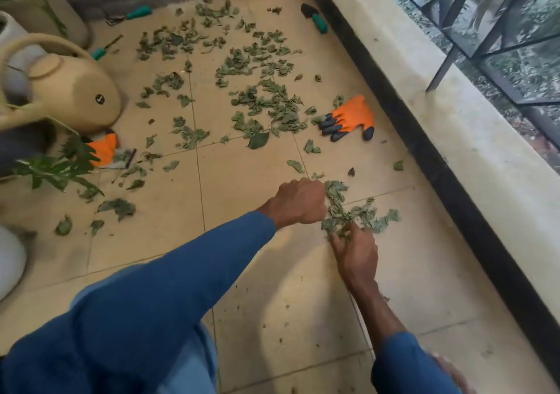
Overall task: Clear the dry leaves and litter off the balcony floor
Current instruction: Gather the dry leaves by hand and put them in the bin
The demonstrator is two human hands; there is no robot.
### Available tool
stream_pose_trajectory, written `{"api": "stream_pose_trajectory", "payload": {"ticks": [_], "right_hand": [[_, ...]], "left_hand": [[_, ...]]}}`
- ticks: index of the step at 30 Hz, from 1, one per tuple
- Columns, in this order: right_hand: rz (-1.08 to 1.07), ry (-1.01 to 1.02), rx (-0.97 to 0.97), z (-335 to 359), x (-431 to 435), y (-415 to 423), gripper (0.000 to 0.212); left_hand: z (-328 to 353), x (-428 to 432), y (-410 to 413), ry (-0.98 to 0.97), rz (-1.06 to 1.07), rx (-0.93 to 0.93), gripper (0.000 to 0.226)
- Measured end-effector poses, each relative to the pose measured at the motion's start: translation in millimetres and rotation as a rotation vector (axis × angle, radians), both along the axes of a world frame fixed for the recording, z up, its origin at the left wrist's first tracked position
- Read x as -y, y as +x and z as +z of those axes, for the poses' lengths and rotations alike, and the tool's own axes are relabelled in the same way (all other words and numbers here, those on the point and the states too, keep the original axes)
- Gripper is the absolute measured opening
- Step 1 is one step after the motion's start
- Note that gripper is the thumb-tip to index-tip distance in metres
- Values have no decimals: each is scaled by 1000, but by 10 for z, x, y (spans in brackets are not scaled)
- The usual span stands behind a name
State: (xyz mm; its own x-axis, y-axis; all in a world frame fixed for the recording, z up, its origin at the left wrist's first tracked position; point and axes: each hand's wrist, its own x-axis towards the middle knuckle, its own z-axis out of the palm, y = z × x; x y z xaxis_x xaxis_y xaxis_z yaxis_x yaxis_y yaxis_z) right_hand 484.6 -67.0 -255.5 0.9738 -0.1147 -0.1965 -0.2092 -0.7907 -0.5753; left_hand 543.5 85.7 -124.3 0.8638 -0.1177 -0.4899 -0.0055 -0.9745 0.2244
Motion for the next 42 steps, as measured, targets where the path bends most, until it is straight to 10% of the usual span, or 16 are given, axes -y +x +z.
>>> {"api": "stream_pose_trajectory", "payload": {"ticks": [6, 20, 30, 42], "right_hand": [[-6, 131, -49, 96, 176, 69, 13], [138, 842, -164, 1509, 142, 302, 19], [537, 480, 65, 1480, 96, 496, 19], [364, -87, 75, 94, 64, 214, 21]], "left_hand": [[-37, -220, -114, -29, 14, -5, 20], [258, 64, -295, -1159, 909, -599, 69], [90, 26, -147, -778, 729, -128, 51], [-20, -266, -130, -838, 781, -162, 34]]}}
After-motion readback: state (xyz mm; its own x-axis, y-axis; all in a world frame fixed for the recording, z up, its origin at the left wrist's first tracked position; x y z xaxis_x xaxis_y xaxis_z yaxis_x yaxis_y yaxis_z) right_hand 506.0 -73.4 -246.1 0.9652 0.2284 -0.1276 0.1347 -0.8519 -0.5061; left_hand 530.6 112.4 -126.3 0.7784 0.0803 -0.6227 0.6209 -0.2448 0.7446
